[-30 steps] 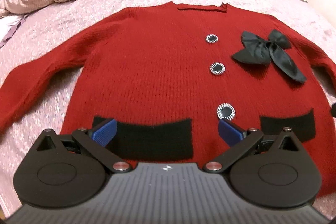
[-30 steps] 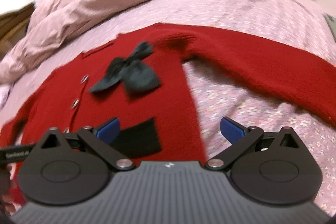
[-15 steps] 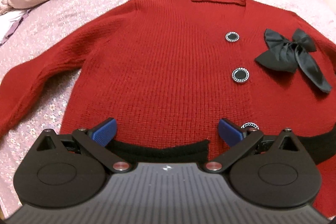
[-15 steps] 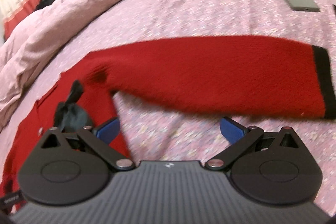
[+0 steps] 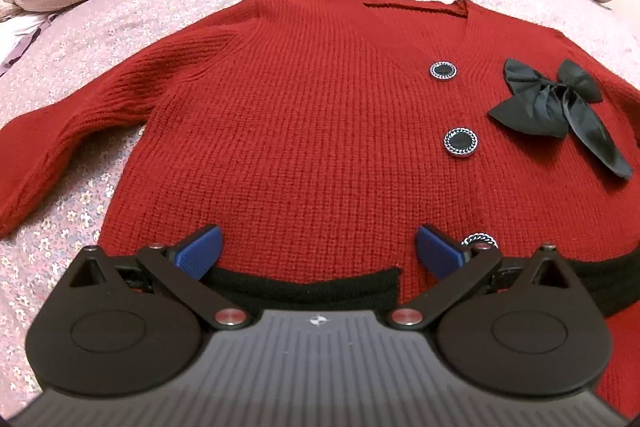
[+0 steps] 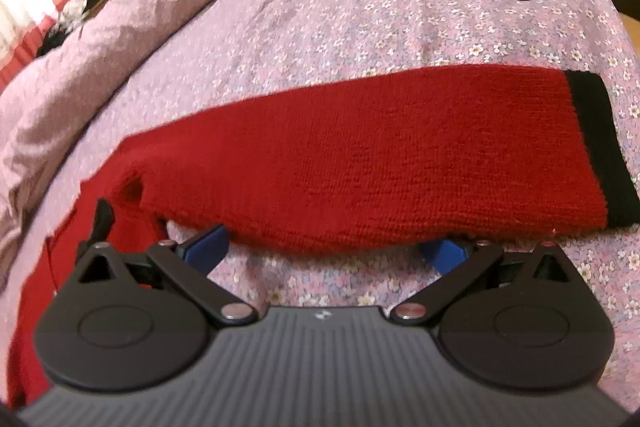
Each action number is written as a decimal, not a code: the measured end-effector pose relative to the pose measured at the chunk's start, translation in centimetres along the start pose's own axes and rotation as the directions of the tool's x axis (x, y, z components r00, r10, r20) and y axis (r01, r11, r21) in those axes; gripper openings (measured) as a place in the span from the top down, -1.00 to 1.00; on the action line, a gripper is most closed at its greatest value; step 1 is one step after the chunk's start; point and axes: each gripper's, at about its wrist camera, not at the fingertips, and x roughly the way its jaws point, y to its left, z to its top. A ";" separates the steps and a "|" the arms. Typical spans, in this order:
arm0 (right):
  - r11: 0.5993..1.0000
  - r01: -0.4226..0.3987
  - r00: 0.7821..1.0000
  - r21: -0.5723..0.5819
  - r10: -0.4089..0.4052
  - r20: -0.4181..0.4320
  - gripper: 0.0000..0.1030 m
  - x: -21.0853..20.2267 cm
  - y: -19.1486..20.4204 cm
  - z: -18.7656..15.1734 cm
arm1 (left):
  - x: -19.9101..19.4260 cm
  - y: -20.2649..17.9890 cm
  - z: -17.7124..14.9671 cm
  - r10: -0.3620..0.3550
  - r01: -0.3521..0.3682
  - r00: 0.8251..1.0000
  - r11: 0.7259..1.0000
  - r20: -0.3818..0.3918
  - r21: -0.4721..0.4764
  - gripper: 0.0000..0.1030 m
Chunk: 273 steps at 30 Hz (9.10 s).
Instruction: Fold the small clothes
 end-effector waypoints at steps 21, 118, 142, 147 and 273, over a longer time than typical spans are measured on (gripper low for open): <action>0.963 -0.066 0.993 0.262 0.037 0.114 -0.07 -1.2 -3.5 1.3 | -1.9 0.3 0.3 -0.002 0.002 1.000 1.000 0.004 0.008 -1.00; 0.843 -0.358 0.926 -0.401 0.265 -0.268 -0.24 -4.5 12.8 -5.0 | -5.3 -7.7 4.6 -0.104 0.039 0.975 0.950 0.196 0.310 -1.00; 0.914 -0.305 0.945 -0.266 0.257 -0.200 -0.24 -2.9 8.0 -1.8 | -0.8 -19.2 4.1 -0.200 -0.020 0.933 0.799 0.298 0.601 -1.00; 0.920 -0.303 0.945 -0.249 0.257 -0.201 -0.24 -2.6 7.8 -1.8 | -0.2 -19.4 4.8 -0.234 0.043 0.938 0.808 0.254 0.587 -0.72; 0.747 -0.325 0.924 -0.580 0.381 -0.027 -0.11 6.7 19.7 2.6 | 5.6 7.2 13.4 0.094 -0.098 0.967 0.995 0.235 0.004 0.70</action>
